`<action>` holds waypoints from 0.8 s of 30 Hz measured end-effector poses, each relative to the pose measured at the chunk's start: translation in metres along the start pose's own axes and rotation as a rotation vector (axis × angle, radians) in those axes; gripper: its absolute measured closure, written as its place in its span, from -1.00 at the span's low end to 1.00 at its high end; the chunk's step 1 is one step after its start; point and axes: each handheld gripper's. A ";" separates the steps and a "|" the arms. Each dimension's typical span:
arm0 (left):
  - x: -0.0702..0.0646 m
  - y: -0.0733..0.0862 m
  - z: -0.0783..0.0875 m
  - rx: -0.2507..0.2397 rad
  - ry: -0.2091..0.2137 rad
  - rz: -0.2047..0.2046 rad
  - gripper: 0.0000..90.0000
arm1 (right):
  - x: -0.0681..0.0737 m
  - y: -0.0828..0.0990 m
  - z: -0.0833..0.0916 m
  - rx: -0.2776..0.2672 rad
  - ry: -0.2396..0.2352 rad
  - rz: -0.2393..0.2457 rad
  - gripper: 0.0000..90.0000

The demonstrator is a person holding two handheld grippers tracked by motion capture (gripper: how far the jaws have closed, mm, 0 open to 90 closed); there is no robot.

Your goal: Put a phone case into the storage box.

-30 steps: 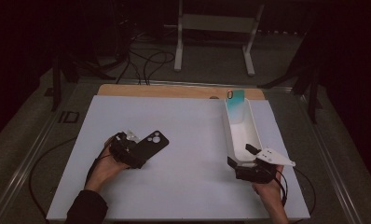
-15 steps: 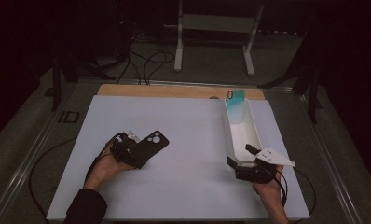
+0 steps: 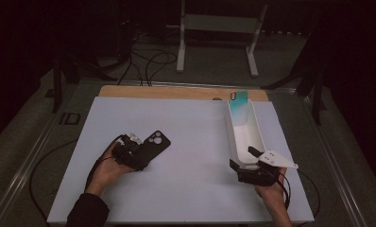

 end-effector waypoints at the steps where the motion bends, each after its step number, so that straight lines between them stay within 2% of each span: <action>1: -0.001 0.000 0.000 -0.005 0.001 0.001 -0.64 | 0.000 0.000 0.000 -0.001 0.000 0.000 -0.79; 7: -0.008 -0.002 0.006 -0.055 0.004 -0.004 -0.64 | 0.000 0.000 0.000 -0.002 -0.001 -0.003 -0.79; 14: -0.018 -0.002 0.017 -0.130 0.005 -0.009 -0.64 | -0.002 0.000 -0.001 0.005 -0.024 -0.034 -0.79; 18: -0.022 -0.001 0.022 -0.169 0.007 -0.004 -0.65 | -0.001 -0.001 -0.002 0.013 -0.027 -0.034 -0.79; 19: -0.025 0.000 0.025 -0.194 0.005 -0.003 -0.65 | 0.000 -0.002 -0.003 0.018 -0.031 -0.034 -0.79; 24: -0.029 0.000 0.032 -0.232 0.002 -0.006 -0.65 | 0.003 -0.007 -0.005 0.021 -0.040 -0.036 -0.80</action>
Point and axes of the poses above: each handheld gripper's, and its own axes: z roughly backward along the jaws, y roughly out of its underside, x roughly to its left, and after that the axes turned 9 degrees about y, right-handed
